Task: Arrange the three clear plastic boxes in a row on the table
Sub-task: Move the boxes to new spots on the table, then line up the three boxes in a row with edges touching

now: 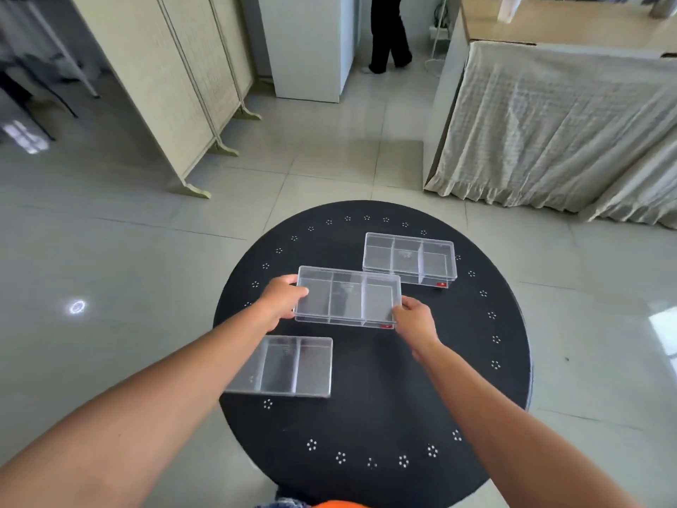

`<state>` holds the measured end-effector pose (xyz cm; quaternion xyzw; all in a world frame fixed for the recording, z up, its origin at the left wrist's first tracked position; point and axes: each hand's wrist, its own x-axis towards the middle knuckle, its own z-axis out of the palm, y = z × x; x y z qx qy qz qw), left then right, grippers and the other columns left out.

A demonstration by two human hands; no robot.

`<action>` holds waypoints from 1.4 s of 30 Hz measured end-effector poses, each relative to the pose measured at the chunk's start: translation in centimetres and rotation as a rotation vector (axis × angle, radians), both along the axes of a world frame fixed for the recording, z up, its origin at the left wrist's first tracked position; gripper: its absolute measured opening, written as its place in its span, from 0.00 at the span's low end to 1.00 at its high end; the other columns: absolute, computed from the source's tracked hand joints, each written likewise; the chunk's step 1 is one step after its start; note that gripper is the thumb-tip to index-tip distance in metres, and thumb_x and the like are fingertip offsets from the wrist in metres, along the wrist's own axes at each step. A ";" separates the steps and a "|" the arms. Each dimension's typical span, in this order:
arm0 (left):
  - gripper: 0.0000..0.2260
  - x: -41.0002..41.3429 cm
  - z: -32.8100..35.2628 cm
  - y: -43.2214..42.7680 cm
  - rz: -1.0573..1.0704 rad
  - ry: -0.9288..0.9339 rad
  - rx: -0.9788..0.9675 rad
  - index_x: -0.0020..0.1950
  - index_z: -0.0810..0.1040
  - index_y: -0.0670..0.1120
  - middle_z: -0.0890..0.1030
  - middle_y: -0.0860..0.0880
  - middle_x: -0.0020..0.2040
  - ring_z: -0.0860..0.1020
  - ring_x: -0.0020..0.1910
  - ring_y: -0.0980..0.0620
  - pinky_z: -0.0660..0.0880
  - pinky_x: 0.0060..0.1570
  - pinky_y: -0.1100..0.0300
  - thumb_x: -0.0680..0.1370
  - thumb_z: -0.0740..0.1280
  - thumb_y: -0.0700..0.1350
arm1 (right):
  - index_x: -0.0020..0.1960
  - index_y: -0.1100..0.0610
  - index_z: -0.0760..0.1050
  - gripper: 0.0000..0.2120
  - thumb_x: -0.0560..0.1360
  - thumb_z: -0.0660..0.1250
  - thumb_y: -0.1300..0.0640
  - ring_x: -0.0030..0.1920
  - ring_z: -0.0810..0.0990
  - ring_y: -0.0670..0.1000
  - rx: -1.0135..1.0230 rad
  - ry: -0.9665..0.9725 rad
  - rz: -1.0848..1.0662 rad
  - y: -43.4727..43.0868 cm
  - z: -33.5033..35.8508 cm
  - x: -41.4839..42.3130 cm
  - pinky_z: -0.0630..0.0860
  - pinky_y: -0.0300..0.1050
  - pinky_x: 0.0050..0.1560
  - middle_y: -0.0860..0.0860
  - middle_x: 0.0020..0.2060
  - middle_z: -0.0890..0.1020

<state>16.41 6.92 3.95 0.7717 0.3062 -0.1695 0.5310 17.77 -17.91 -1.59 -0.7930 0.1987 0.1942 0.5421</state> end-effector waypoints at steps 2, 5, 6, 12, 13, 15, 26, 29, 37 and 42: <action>0.22 -0.5 0.0 3.0 0.039 0.012 0.011 0.73 0.70 0.48 0.76 0.48 0.61 0.77 0.58 0.47 0.79 0.52 0.53 0.78 0.65 0.42 | 0.56 0.54 0.82 0.18 0.73 0.57 0.60 0.40 0.83 0.48 0.021 0.004 0.044 3.0 0.1 0.4 0.78 0.42 0.40 0.48 0.43 0.86; 0.24 -1.0 -0.2 7.0 0.089 0.019 0.018 0.74 0.69 0.49 0.76 0.47 0.67 0.77 0.63 0.45 0.79 0.55 0.51 0.78 0.65 0.43 | 0.56 0.54 0.82 0.18 0.73 0.57 0.60 0.39 0.82 0.49 0.042 0.000 0.094 7.1 0.0 0.6 0.78 0.43 0.40 0.47 0.41 0.86; 0.23 -1.1 -0.2 8.1 0.115 0.017 0.011 0.74 0.69 0.48 0.77 0.46 0.65 0.77 0.61 0.45 0.78 0.57 0.50 0.78 0.65 0.43 | 0.55 0.53 0.82 0.18 0.73 0.57 0.60 0.40 0.82 0.49 0.048 0.005 0.108 8.3 0.0 0.7 0.76 0.42 0.40 0.47 0.41 0.86; 0.22 -2.0 -1.0 12.9 0.195 0.046 -0.012 0.72 0.71 0.48 0.79 0.45 0.62 0.79 0.59 0.44 0.77 0.60 0.47 0.78 0.66 0.42 | 0.58 0.55 0.81 0.19 0.73 0.57 0.62 0.37 0.80 0.48 0.039 0.051 0.154 13.5 -0.4 0.5 0.75 0.42 0.38 0.46 0.40 0.84; 0.23 -2.2 -1.3 13.4 0.200 0.057 -0.016 0.73 0.71 0.48 0.79 0.45 0.63 0.79 0.60 0.43 0.77 0.60 0.47 0.78 0.66 0.43 | 0.58 0.56 0.81 0.19 0.73 0.57 0.63 0.32 0.76 0.46 0.029 0.056 0.158 13.9 -0.5 0.4 0.71 0.40 0.34 0.45 0.35 0.81; 0.23 -2.4 -1.9 14.1 0.206 0.065 -0.025 0.74 0.70 0.48 0.79 0.44 0.64 0.79 0.61 0.43 0.77 0.58 0.48 0.78 0.66 0.42 | 0.58 0.56 0.81 0.20 0.73 0.56 0.63 0.28 0.71 0.45 0.007 0.066 0.166 14.6 -0.5 0.3 0.67 0.38 0.30 0.45 0.32 0.79; 0.22 -2.2 -3.6 15.0 0.198 0.074 -0.092 0.72 0.71 0.47 0.79 0.46 0.58 0.79 0.56 0.45 0.75 0.58 0.49 0.78 0.65 0.41 | 0.57 0.56 0.81 0.19 0.74 0.56 0.64 0.32 0.73 0.47 -0.017 0.074 0.160 15.4 -0.7 -0.1 0.71 0.40 0.35 0.48 0.38 0.82; 0.20 -2.3 -3.8 14.6 0.187 0.078 -0.098 0.71 0.72 0.47 0.77 0.46 0.53 0.76 0.50 0.46 0.75 0.55 0.51 0.79 0.65 0.41 | 0.59 0.55 0.81 0.19 0.74 0.56 0.64 0.41 0.81 0.50 -0.020 0.082 0.161 15.2 -0.9 -0.4 0.78 0.44 0.44 0.48 0.45 0.85; 0.20 -2.4 -4.0 14.0 0.181 0.078 -0.055 0.71 0.72 0.47 0.77 0.47 0.54 0.74 0.52 0.47 0.72 0.55 0.52 0.79 0.64 0.40 | 0.61 0.54 0.79 0.21 0.73 0.56 0.64 0.52 0.83 0.54 -0.011 0.085 0.180 15.0 -0.8 -0.7 0.80 0.50 0.55 0.47 0.47 0.85; 0.30 -1.8 -3.6 13.3 0.171 0.043 0.214 0.78 0.61 0.50 0.70 0.45 0.72 0.76 0.60 0.45 0.71 0.53 0.56 0.77 0.65 0.44 | 0.64 0.58 0.76 0.19 0.75 0.58 0.63 0.54 0.81 0.56 -0.038 0.039 0.185 14.4 -0.9 -0.2 0.77 0.54 0.61 0.56 0.59 0.83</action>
